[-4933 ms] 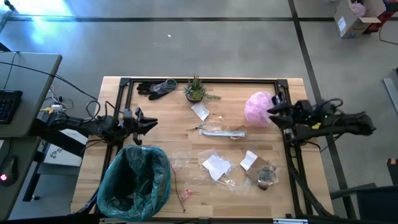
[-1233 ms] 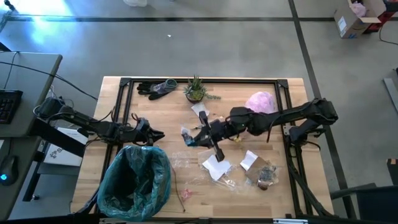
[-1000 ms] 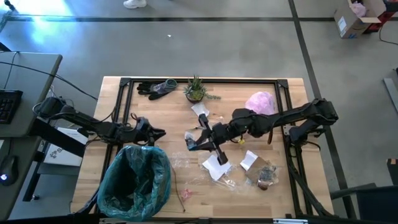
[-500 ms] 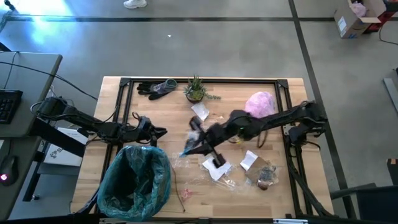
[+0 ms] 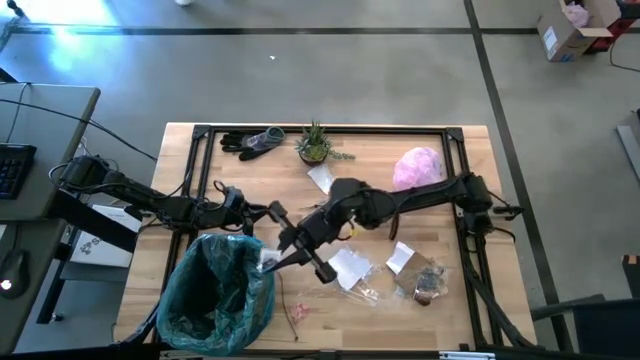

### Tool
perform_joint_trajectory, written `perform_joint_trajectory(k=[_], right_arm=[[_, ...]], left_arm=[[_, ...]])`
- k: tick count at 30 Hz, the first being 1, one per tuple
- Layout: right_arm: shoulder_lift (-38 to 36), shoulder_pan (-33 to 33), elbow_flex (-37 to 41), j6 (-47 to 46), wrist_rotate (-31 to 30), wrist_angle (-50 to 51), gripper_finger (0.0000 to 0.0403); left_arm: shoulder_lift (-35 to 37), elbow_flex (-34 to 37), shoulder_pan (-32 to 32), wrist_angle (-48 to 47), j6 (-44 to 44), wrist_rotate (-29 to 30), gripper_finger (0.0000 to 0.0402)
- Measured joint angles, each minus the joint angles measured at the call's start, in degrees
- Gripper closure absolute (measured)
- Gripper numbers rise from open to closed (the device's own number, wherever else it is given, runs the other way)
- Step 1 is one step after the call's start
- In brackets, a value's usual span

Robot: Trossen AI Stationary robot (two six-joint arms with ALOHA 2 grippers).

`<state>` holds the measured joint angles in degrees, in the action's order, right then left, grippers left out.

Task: Place trash/remove bag and relplace
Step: Put the white plastic into the trash bin

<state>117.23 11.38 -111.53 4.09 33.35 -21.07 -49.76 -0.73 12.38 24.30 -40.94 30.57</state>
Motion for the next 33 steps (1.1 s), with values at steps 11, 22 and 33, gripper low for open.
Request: perform_joint_trajectory(k=[11, 22, 33], right_arm=[[14.83, -1.59, -16.71, -6.72, 3.13, 5.14, 0.0403], [19.04, -2.36, -22.75, -1.46, -0.6, 21.84, 0.0402], [18.94, -2.48, -22.68, -1.49, -3.16, 25.84, 0.0285]], left_arm=[[-0.04, 0.0, 0.0, 0.01, 0.06, -0.2, 0.0334], [-1.61, 0.0, 0.0, -0.05, -0.38, -0.74, 0.0334], [-1.77, 0.0, 0.02, -0.03, -0.83, -0.87, 0.0334]])
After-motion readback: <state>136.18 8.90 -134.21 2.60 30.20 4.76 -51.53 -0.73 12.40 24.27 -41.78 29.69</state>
